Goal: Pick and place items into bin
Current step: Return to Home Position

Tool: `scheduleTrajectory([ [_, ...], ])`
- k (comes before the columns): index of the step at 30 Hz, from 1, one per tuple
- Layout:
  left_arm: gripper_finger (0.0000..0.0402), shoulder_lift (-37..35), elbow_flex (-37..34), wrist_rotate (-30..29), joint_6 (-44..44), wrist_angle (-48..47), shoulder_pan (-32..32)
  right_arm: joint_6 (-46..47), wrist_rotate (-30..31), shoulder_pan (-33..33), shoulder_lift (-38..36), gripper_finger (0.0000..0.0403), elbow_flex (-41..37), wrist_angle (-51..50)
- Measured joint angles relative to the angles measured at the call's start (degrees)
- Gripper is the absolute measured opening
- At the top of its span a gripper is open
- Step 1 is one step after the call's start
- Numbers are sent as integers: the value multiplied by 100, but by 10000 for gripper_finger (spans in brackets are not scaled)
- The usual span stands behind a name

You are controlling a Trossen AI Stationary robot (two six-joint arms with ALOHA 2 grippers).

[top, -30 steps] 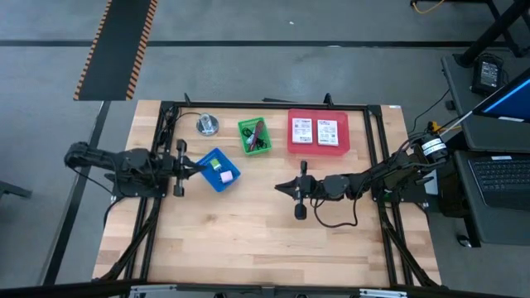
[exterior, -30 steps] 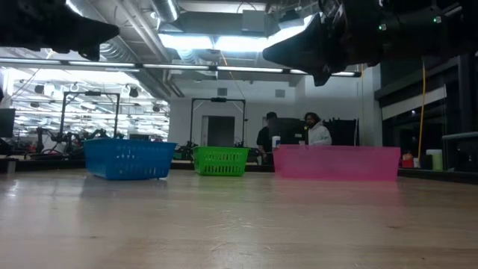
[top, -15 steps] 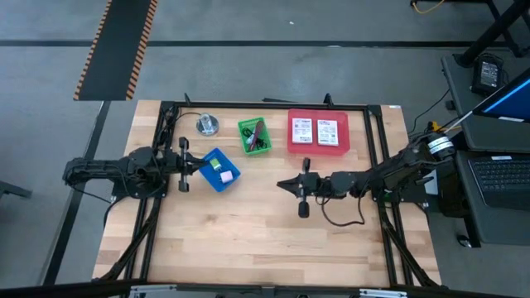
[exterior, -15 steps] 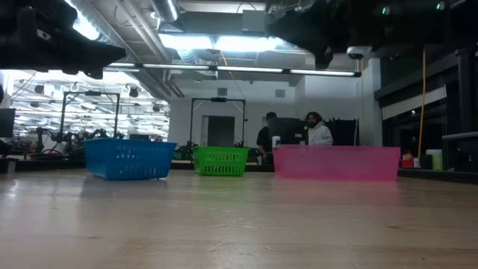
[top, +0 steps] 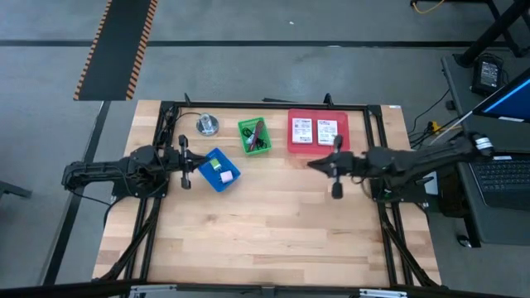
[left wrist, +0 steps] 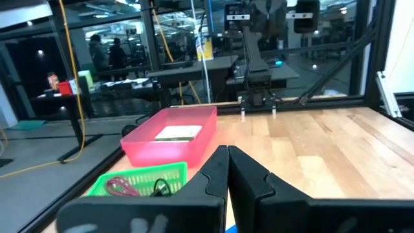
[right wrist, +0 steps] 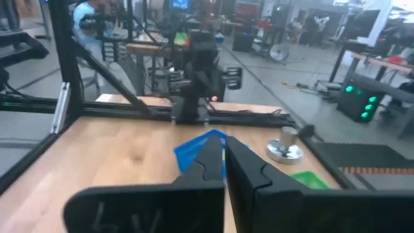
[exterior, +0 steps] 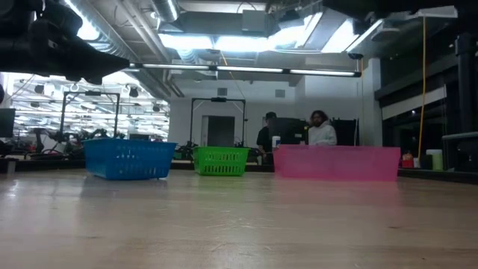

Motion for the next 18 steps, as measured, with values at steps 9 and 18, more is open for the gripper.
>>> scheduleTrajectory([
  [9,3,0,0,-35,-145,3,0,371,2,-204,-2256,0,-2179,800],
  [18,3,0,0,-37,-100,5,0,518,1,-204,-2940,0,-3089,971],
])
